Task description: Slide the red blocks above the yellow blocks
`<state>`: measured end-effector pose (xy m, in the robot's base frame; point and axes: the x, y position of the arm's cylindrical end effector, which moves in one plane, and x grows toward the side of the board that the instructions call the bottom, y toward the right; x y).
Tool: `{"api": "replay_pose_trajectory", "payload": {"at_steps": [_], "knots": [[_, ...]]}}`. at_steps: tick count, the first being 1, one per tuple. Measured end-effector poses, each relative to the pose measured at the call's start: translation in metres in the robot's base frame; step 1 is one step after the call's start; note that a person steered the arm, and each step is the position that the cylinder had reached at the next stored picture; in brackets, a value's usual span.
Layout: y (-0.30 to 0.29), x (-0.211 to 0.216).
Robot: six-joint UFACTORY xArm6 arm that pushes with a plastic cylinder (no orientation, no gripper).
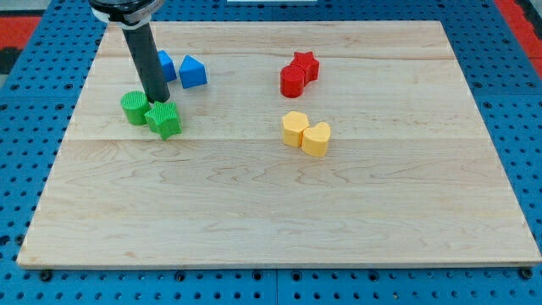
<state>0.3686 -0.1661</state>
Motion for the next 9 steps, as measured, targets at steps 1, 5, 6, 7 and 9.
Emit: {"api": "replay_pose_trajectory", "payload": {"at_steps": [1,5,6,7,9], "knots": [[0.000,-0.001],[0.162,-0.018],[0.167,-0.020],[0.199,-0.034],[0.211,-0.028]]}}
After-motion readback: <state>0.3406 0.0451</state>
